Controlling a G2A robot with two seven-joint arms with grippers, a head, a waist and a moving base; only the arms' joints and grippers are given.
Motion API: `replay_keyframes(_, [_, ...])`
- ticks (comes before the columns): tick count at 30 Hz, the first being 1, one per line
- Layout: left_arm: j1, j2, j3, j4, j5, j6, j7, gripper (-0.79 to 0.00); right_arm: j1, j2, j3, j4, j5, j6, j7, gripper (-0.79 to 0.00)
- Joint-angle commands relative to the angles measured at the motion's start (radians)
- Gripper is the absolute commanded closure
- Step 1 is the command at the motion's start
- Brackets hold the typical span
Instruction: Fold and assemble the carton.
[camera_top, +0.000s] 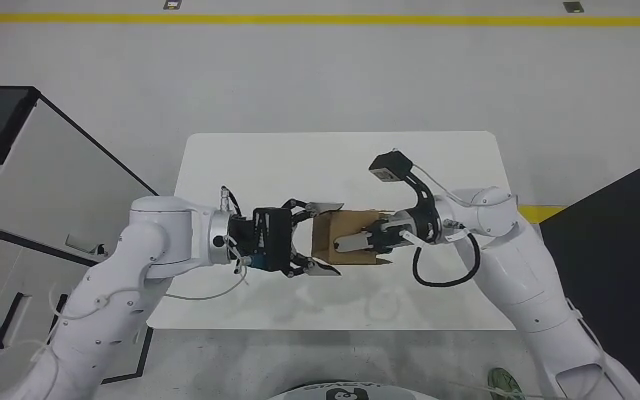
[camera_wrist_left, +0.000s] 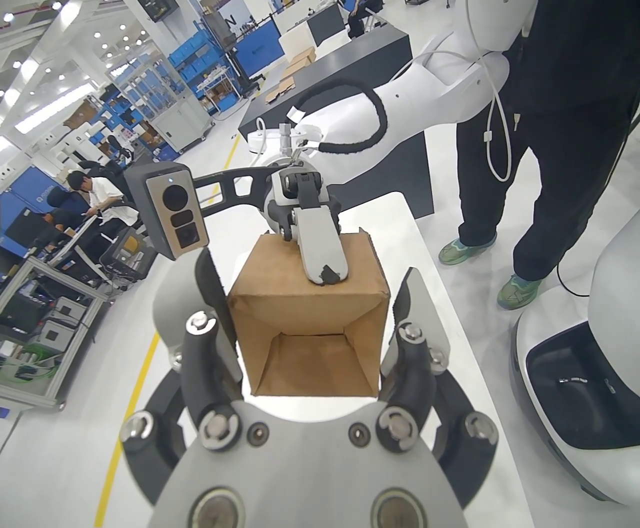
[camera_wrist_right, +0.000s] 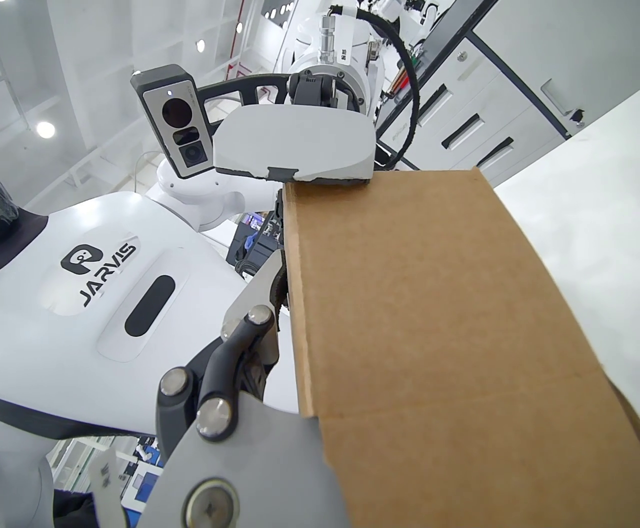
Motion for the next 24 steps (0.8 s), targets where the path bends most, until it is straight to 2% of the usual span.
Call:
replay_keyframes(1, [0.001,0.001,-0.001,0.0,-0.003,0.0,-0.003,-0.659,0.002,0.0,-0.002,0.002,-0.002,0.002,0.002,0.0])
replay_keyframes(9, [0.002,0.004,0.004,0.0,-0.016,0.0,-0.021,-0.646,0.008,0.002,-0.009,0.006,-0.01,0.006,0.004,0.0])
replay_keyframes(18, [0.004,0.006,0.0,0.003,-0.033,0.006,-0.05,-0.736,0.017,0.002,-0.024,0.012,-0.007,0.01,0.009,0.0])
replay_keyframes(24, [0.003,0.006,0.001,0.003,-0.042,0.009,-0.063,-0.723,0.02,0.003,-0.027,0.016,-0.004,0.008,0.01,0.0])
